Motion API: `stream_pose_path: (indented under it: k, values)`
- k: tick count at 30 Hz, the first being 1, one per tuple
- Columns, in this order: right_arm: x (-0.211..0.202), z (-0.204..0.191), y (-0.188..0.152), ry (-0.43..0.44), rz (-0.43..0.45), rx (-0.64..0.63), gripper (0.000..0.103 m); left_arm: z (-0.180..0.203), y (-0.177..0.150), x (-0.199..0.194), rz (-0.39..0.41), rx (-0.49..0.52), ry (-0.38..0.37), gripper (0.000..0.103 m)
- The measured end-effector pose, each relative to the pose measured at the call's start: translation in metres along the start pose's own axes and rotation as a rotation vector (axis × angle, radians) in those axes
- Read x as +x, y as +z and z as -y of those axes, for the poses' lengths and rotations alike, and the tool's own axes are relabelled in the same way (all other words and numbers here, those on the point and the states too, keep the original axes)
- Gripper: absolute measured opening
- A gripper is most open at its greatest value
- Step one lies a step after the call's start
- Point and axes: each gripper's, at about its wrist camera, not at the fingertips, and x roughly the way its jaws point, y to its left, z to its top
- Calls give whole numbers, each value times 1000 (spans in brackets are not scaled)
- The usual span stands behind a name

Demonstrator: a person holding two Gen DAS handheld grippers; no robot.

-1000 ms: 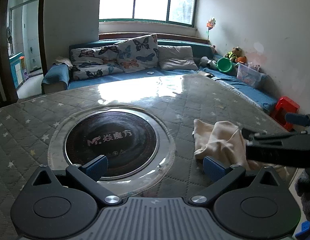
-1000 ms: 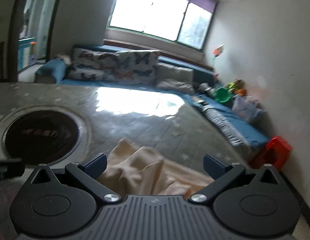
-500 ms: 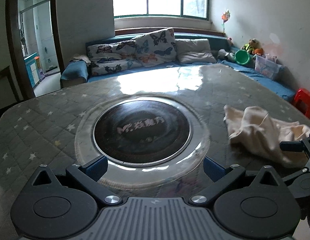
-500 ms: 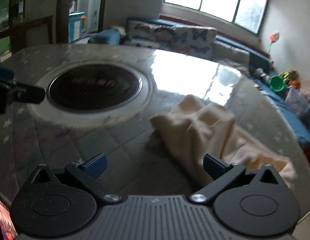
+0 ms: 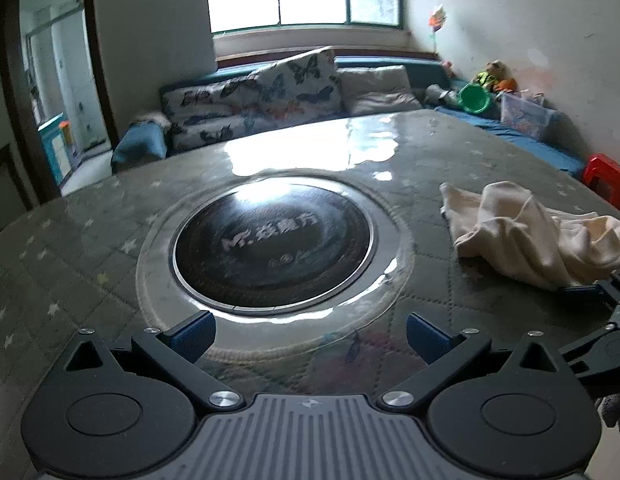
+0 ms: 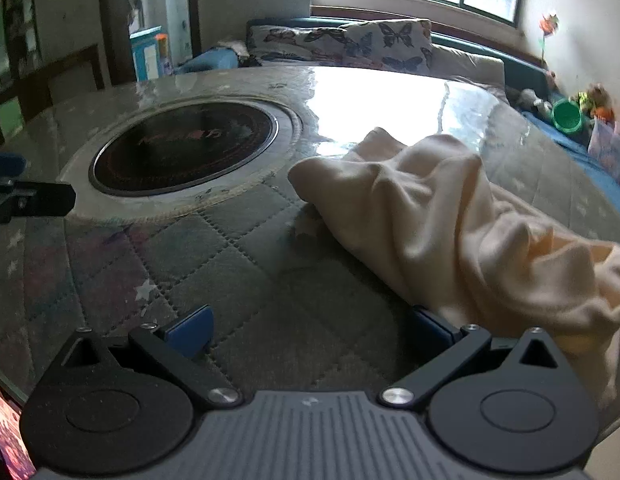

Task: Fold clothes

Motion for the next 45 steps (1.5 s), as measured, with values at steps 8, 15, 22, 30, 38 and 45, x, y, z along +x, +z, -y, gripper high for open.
stream_pose_path:
  k: [8, 15, 22, 30, 38, 45]
  values:
    - [-4, 1, -10, -2, 63, 3, 103, 16, 2, 3, -14, 22, -18, 103]
    - [-3, 0, -10, -7, 66, 2, 103, 39, 3, -5, 6, 88, 5, 103]
    - [-1, 0, -9, -11, 69, 2, 103, 43, 5, -13, 21, 72, 34, 103]
    - [0, -1, -8, -15, 65, 4, 103, 39, 7, -19, 33, 39, 61, 103]
    - [0, -2, -9, -17, 66, 5, 103, 42, 9, -20, 40, 44, 55, 103]
    - [0, -2, -11, -18, 71, 7, 103, 44, 11, -20, 43, 43, 54, 103]
